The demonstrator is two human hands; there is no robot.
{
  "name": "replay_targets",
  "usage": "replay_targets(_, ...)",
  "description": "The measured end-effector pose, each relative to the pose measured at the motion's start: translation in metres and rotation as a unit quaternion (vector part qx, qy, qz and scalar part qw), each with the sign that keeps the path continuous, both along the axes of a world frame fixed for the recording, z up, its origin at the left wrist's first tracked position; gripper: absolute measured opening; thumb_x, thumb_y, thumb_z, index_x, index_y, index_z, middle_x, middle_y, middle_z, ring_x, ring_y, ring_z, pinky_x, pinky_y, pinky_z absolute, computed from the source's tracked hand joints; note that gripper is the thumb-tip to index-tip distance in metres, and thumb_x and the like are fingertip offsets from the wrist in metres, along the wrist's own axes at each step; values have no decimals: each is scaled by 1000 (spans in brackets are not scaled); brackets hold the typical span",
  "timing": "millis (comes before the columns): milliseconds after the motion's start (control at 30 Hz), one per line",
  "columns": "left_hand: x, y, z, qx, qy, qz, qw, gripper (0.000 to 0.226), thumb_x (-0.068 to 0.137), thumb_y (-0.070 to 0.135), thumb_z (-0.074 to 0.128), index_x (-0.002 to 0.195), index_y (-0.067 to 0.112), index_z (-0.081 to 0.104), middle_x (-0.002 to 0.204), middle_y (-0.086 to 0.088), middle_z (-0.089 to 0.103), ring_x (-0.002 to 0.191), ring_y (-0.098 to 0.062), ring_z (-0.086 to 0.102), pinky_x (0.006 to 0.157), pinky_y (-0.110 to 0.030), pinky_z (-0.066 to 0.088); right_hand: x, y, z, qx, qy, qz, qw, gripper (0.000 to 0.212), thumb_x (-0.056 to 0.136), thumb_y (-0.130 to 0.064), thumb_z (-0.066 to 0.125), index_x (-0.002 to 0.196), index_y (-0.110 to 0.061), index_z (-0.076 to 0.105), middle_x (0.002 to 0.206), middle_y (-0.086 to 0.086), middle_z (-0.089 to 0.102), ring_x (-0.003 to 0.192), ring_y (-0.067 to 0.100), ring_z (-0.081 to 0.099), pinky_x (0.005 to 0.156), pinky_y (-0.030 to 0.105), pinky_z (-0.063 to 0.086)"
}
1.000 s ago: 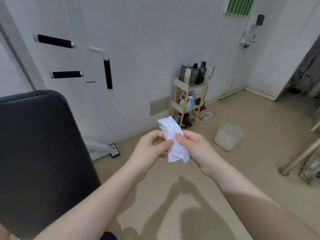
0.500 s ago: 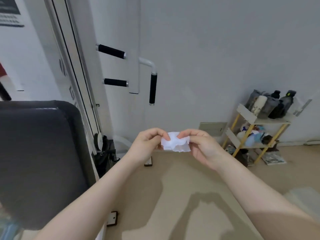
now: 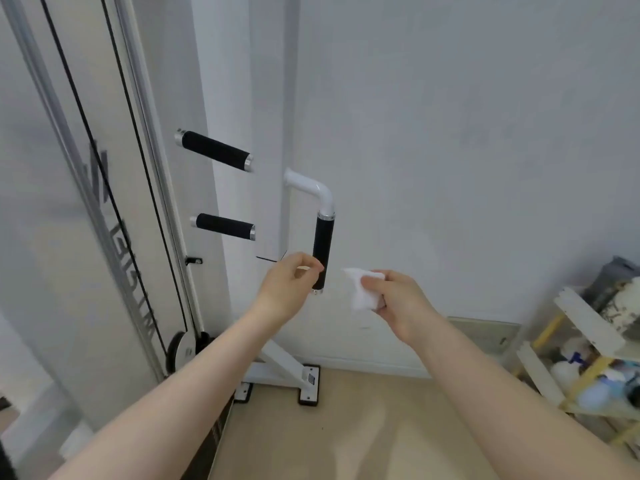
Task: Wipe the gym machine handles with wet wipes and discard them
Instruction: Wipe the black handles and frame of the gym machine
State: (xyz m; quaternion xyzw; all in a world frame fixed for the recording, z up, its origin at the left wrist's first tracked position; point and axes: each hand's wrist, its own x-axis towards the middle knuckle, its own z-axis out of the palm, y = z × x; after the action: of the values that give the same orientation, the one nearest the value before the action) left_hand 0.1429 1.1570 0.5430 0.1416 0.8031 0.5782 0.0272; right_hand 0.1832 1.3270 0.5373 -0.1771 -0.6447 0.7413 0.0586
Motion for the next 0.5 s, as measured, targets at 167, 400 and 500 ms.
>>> replay_targets(167,-64,23,5,7,9,52,999,30,94,21,48,123,25,50,115,12,56,97,-7,56,83,-20,40,-80,21,-2,92,3,-89,992,15,84,-2,49,88,-14,58,95,5,58,83,21,55,80,35,48)
replay_targets(400,-94,45,14,-53,71,98,991,24,88,27,59,113,30,58,97,13,62,82,-2,61,65,-5,41,-132,8,1,157,223,120,954,34,98,-9,39,110,-30,62,112,-9,65,106,2,58,90,15,44)
replay_targets(500,-93,49,14,-77,85,129,985,25,88,26,60,113,26,60,93,13,62,84,-9,63,75,-11,44,-139,21,-30,230,208,185,932,37,98,-4,36,119,-24,60,113,-14,63,109,-1,56,84,1,38)
